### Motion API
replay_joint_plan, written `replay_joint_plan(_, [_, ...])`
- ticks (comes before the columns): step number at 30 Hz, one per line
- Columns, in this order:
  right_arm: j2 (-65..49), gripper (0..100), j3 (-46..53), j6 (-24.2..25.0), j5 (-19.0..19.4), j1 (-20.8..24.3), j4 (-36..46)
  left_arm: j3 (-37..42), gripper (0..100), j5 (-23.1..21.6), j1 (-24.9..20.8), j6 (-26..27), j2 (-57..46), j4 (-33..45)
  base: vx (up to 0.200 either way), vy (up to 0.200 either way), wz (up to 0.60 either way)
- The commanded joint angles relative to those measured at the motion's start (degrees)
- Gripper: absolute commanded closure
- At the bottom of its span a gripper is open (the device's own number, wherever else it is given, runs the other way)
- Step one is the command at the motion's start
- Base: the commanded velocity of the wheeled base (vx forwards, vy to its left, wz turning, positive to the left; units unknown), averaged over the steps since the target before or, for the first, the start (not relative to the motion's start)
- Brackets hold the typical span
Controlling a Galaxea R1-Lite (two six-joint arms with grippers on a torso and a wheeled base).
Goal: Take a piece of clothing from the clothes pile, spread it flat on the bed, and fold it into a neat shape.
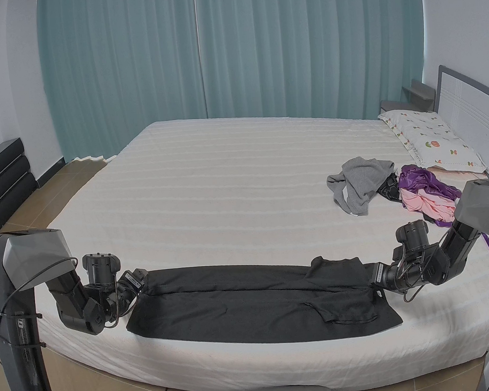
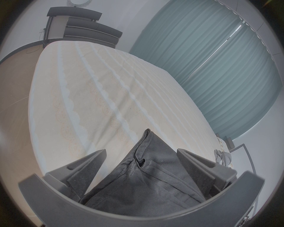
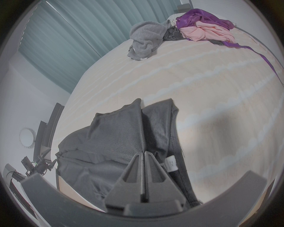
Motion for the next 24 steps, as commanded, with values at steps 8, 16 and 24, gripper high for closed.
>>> replay_joint_plan(8, [-1.33,100,3.80,-0.62,0.06,1.00,0.01,0.14,0,0.04,-0.08,-0.01,-0.39,0.06,0.000,0.000,0.00])
replay_joint_plan(16, [-3.52,100,5.47,-1.24,0.24,1.18,0.01,-0.13,0,0.04,-0.08,-0.01,-0.56,0.24,0.000,0.000,0.00])
replay_joint_plan(24, [-3.79,0,5.55,-2.21,0.24,1.18,-0.08,-1.62,0,-0.40,0.01,0.17,-0.56,0.59,0.000,0.000,0.00])
